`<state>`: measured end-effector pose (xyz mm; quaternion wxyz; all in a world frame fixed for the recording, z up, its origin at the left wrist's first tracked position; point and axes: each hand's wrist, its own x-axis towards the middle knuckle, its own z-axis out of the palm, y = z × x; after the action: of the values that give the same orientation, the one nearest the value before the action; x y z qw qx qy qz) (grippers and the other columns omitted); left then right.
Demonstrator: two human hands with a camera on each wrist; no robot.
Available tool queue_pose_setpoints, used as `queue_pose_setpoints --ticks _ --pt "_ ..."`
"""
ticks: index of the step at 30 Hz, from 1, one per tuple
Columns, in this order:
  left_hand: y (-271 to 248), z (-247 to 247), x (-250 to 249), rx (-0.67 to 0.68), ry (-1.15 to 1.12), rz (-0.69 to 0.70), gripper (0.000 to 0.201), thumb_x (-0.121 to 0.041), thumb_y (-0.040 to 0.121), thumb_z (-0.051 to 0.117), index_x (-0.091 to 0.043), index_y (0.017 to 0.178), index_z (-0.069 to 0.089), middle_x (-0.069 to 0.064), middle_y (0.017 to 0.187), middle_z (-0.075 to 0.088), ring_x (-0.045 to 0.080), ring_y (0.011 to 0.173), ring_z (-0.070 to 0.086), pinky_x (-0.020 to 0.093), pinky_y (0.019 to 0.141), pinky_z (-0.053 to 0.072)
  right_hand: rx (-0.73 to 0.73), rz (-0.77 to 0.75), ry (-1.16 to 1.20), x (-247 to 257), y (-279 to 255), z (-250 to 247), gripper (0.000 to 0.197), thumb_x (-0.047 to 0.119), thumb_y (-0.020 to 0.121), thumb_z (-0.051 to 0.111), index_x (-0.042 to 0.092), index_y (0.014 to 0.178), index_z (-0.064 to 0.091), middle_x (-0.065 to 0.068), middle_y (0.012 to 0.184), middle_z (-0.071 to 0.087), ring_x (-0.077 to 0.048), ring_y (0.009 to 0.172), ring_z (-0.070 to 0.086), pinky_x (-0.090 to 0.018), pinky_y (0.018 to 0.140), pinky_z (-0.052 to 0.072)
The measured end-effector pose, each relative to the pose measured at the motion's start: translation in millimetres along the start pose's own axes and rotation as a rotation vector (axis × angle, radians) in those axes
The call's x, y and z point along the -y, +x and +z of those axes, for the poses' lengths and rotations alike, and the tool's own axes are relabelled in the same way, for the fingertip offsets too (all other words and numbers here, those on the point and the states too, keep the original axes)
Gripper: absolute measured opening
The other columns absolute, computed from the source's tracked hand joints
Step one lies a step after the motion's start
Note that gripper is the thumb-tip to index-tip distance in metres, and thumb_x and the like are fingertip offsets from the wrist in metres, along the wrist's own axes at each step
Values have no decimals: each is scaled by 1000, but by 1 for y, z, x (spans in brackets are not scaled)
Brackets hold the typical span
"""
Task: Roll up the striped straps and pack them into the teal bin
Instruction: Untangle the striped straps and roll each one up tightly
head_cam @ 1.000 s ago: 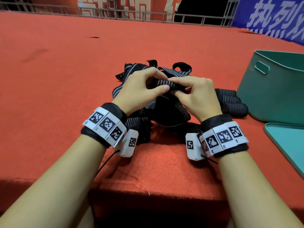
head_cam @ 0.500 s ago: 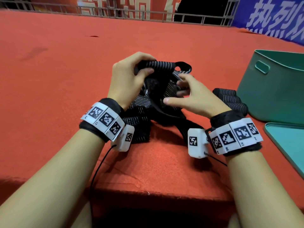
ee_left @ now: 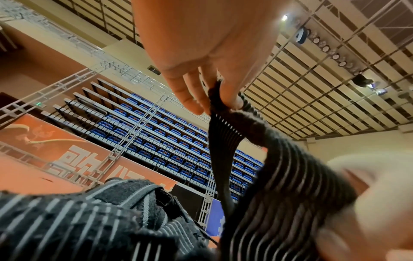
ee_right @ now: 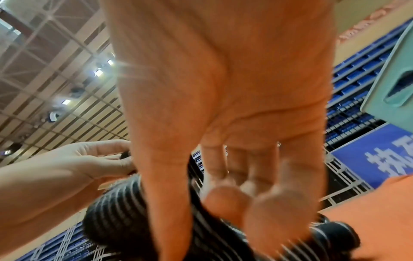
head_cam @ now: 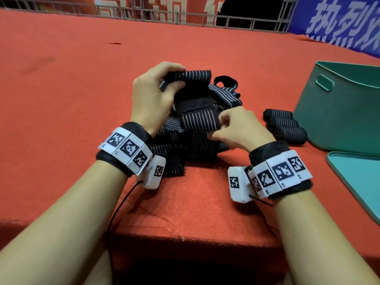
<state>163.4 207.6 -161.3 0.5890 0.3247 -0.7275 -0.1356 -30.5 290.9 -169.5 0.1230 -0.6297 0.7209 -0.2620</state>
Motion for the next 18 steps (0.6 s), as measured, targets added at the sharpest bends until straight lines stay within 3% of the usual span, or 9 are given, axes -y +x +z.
queue_pose_setpoints --ticks 2,3,5,7,10,11,14,16,18 --pt "-1 1 -1 27 -33 -11 23 -12 86 71 -20 108 75 -24 94 68 -8 91 62 18 77 49 144 80 -42 -1 -5 -3 39 41 71 90 19 94 68 0 91 69 -11 69 66 -29 61 51" --pt "-1 2 -3 43 -50 -18 23 -12 86 71 -20 107 75 -23 94 69 -6 90 63 21 78 51 180 86 -50 -3 -5 -6 63 49 67 91 19 117 65 2 109 67 -11 86 67 -27 71 49" --pt "-2 4 -5 71 -73 -30 22 -12 86 71 -19 107 75 -19 95 71 -1 90 65 26 80 53 152 43 71 -4 -6 -15 96 52 66 91 18 145 47 9 130 55 -8 111 59 -11 80 42" --pt "-2 6 -6 108 -80 -25 22 -14 87 72 -18 108 75 -14 98 73 3 93 66 29 84 54 51 -37 317 2 -5 -22 94 46 70 90 23 147 40 13 131 49 4 106 55 3 74 39" --pt "-4 7 -8 183 -114 -17 22 -15 90 71 -14 112 74 -6 105 75 10 100 69 36 91 55 -187 -212 393 9 -3 -19 94 43 75 89 26 152 37 3 149 46 -5 124 54 -16 97 45" --pt "-5 6 -10 211 -128 -15 22 -14 91 70 -13 112 74 -6 107 75 11 101 70 37 93 55 -248 -290 352 8 -1 -17 85 39 78 86 26 150 43 5 145 52 -6 125 55 -19 99 46" --pt "-8 7 -12 274 -128 0 22 -12 92 68 -13 114 72 -9 109 72 7 106 67 33 98 53 -355 -408 212 7 2 -13 40 29 86 78 27 125 70 19 109 69 4 103 62 -13 92 46" --pt "-9 9 -13 280 -118 6 23 -14 93 67 -14 116 71 -12 110 70 4 108 66 31 100 51 -346 -403 191 5 3 -11 32 28 90 74 26 122 72 20 104 69 4 99 62 -6 88 41" --pt "-9 11 -13 276 -139 -16 27 -18 95 66 -14 121 70 -9 115 71 5 111 66 31 102 51 -345 -409 195 3 4 -10 30 27 93 70 22 123 70 18 106 69 3 101 61 -7 91 41"
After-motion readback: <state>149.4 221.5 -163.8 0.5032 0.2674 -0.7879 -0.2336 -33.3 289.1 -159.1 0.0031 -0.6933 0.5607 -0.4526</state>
